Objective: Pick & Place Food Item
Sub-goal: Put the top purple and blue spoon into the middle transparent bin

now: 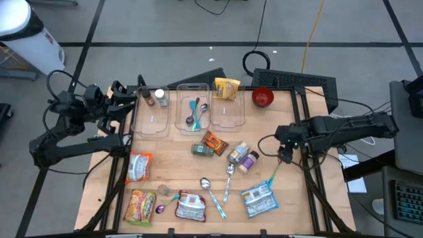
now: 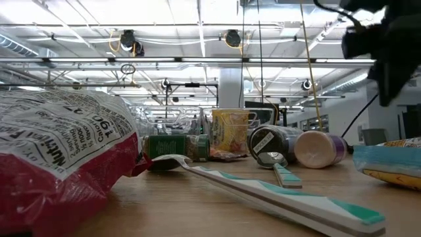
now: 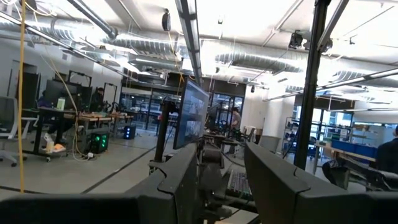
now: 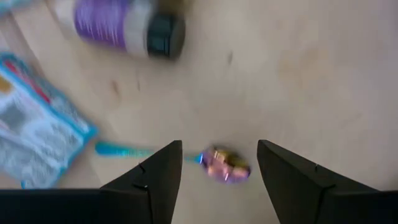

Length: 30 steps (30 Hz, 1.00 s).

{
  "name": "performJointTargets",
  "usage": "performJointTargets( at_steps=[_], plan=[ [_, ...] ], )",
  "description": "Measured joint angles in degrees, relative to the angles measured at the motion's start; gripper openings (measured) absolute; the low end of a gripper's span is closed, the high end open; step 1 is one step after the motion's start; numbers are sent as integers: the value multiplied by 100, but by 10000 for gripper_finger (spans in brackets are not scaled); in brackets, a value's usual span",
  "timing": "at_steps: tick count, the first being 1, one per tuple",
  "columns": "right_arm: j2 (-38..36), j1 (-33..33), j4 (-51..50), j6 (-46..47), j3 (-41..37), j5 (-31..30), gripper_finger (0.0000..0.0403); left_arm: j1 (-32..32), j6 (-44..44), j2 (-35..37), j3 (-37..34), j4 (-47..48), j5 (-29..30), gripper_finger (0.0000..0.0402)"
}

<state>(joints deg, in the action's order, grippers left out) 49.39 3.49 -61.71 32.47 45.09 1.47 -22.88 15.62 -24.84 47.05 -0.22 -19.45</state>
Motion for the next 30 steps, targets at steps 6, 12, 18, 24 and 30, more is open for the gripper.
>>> performJointTargets(
  at_steps=[6,12,18,24,30],
  plan=[
    [0,0,-86,136,-403,187,201,-1,0,0,0,0,1,141],
    [0,0,-221,137,-805,486,201,-1,0,0,0,-1,1,141],
    [23,0,336,383,-1331,771,195,-1,0,-2,0,-1,1,141],
    [26,0,475,583,-1567,742,177,1,1,-1,0,1,1,141],
    [26,-2,582,738,-1685,570,162,0,0,-2,0,1,1,141]
  ],
)
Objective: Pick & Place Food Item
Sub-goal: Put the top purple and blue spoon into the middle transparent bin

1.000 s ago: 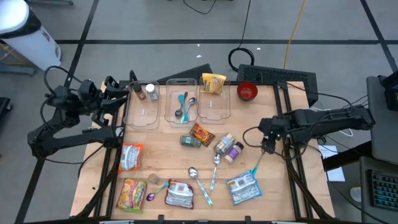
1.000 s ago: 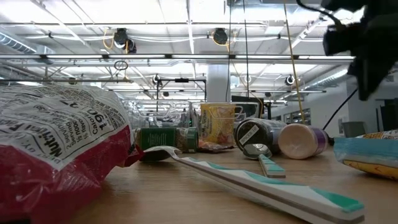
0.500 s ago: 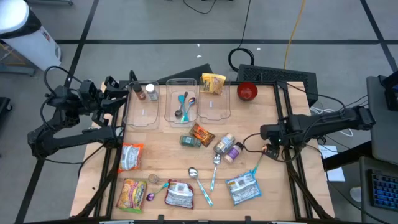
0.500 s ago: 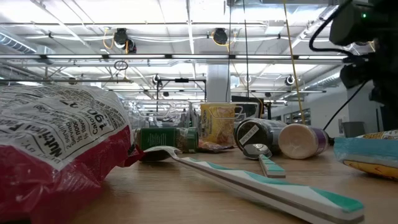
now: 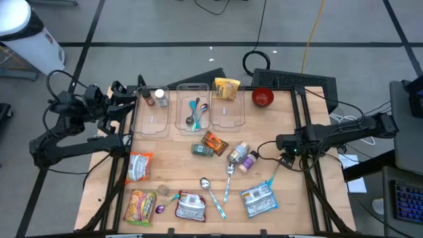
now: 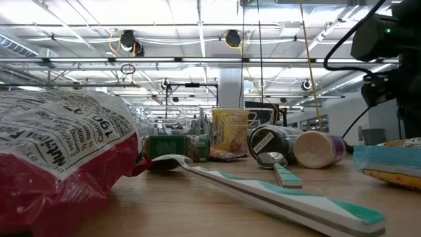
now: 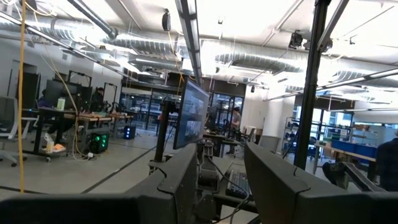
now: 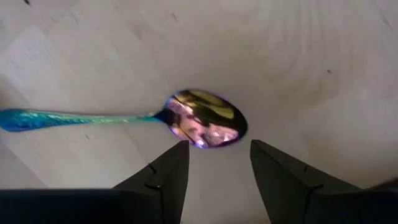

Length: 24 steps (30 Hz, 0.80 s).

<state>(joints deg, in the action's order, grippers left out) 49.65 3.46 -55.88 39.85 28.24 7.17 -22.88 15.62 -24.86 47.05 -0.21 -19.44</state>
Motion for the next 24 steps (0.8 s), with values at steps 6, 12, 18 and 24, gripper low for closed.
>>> performJointTargets(
  at_steps=[6,12,18,24],
  plan=[
    [0,-2,390,25,-71,-114,160,0,0,1,0,0,0,141],
    [0,-2,691,130,-202,-117,159,-1,0,0,0,-1,-1,141],
    [0,-2,1024,300,-459,-101,146,-1,0,0,0,-2,0,141],
    [-4,-5,1119,406,-528,-123,101,1,0,0,0,0,0,141]
  ],
)
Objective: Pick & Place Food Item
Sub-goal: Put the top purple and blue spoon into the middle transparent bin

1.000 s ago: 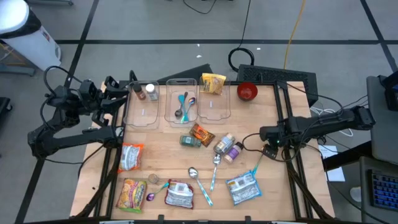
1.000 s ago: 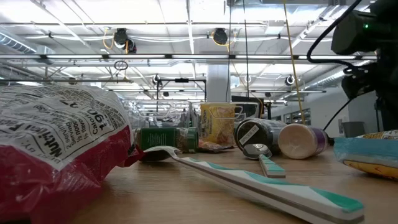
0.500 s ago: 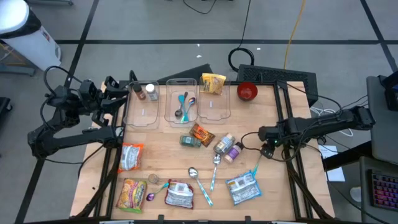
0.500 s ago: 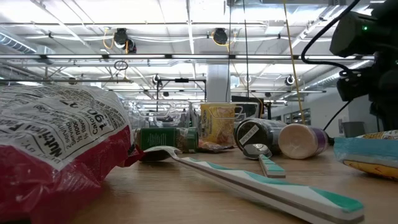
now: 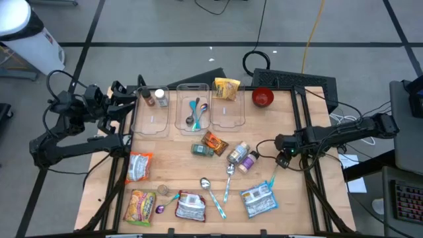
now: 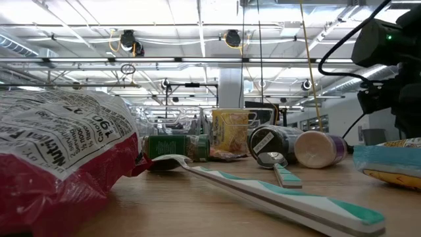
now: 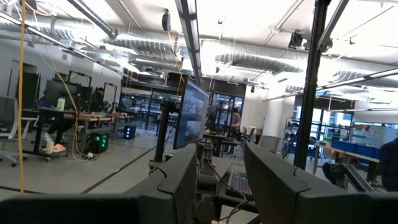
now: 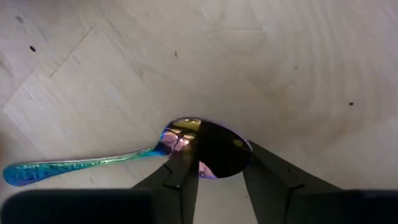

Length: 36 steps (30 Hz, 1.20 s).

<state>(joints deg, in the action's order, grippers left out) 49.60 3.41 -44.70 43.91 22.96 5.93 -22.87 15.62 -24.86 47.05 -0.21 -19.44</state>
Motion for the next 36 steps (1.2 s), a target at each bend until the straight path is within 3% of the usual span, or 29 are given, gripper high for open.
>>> performJointTargets(
  at_steps=[10,29,36],
  plan=[
    [2,1,484,-92,-9,59,7,0,1,0,0,-2,0,141],
    [-46,-3,1754,189,-4,15,0,-1,0,0,0,-2,0,141],
    [-72,-3,1791,75,416,-33,0,-2,109,-8,0,-349,2,141]
  ],
)
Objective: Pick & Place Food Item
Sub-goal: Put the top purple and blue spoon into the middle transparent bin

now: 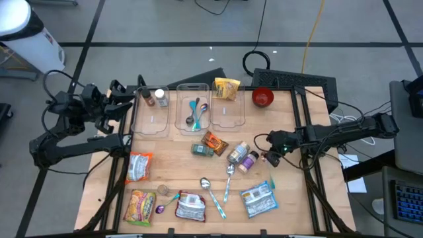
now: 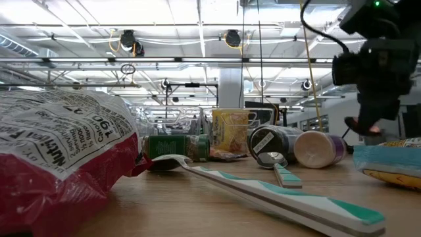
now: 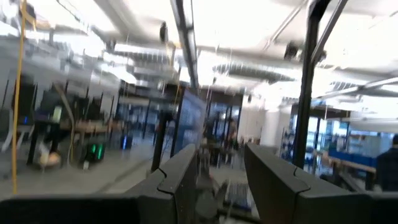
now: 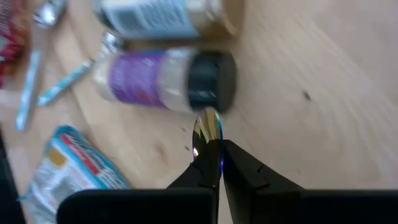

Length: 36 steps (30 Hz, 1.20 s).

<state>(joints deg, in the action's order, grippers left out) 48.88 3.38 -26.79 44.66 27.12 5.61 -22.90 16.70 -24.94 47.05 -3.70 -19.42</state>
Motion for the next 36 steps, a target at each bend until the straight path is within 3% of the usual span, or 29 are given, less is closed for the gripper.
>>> performJointTargets(
  at_steps=[13,19,29,36],
  plan=[
    [0,-247,57,-490,959,-127,0,0,76,-18,0,-959,-1,141],
    [0,-409,851,-640,1341,-118,0,2,120,-123,2,-1431,153,141],
    [0,-831,2043,-754,1567,-110,0,2,503,-1091,2,-3157,160,141],
    [4,-1010,2239,-1054,1813,-109,0,7,989,-2065,2,-3390,407,141]
  ],
)
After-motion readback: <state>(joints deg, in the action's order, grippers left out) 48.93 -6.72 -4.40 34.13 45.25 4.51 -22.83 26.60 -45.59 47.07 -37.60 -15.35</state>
